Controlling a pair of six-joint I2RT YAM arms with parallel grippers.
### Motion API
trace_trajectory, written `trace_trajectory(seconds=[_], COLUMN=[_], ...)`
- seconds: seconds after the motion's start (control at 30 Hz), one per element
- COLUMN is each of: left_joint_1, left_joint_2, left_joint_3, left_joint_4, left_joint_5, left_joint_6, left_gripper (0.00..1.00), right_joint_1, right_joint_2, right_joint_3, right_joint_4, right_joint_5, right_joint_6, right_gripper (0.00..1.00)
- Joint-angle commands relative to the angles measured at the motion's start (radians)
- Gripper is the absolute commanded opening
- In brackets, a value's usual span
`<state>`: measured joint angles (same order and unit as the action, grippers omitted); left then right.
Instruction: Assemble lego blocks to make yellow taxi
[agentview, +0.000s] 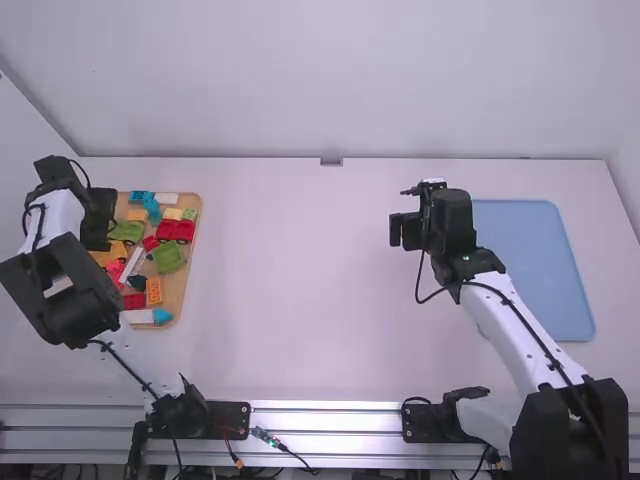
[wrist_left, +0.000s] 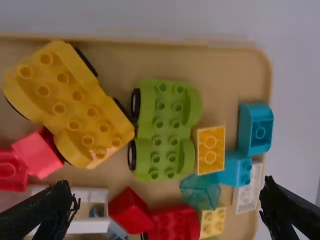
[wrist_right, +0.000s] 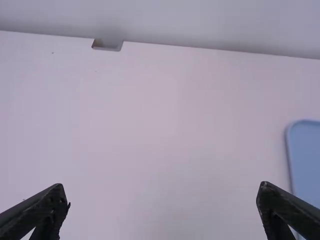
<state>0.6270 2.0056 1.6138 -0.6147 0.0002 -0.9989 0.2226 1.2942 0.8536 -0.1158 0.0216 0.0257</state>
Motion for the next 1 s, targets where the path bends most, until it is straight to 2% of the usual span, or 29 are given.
trace_trajectory(seconds=[0.0, 0.07, 0.13, 0.33, 0.5, 0.73, 0.97], left_joint_1=[-0.005, -0.005, -0.005, -0.006, -0.005, -0.006, -0.003], left_joint_2=[0.002, 0.002, 0.002, 0.002, 0.002, 0.031, 0.130], left_joint_3=[0.001, 0.001, 0.001, 0.001, 0.001, 0.001, 0.011], left_joint_4=[0.002, 0.034, 0.034, -0.109, -0.137, -0.123, -0.085], left_joint_5=[0.064, 0.063, 0.064, -0.045, -0.131, -0.136, -0.095], left_joint_6=[0.041, 0.111, 0.083, -0.219, -0.315, -0.359, -0.349], left_gripper=[1.00, 0.99, 0.99, 1.00, 0.99, 0.99, 0.98], right_joint_1=[0.001, 0.001, 0.002, 0.001, 0.001, 0.001, 0.001], right_joint_2=[0.007, 0.007, 0.007, 0.007, 0.007, 0.007, 0.007], right_joint_3=[0.034, 0.034, 0.034, 0.034, 0.034, 0.034, 0.034], right_joint_4=[0.002, 0.003, 0.002, 0.002, 0.002, -0.002, -0.005], right_joint_5=[0.002, 0.002, 0.002, 0.002, 0.002, 0.002, 0.002], right_joint_6=[0.005, 0.005, 0.006, 0.039, 0.039, 0.039, 0.038], right_gripper=[1.00, 1.00, 1.00, 0.99, 0.99, 1.00, 1.00])
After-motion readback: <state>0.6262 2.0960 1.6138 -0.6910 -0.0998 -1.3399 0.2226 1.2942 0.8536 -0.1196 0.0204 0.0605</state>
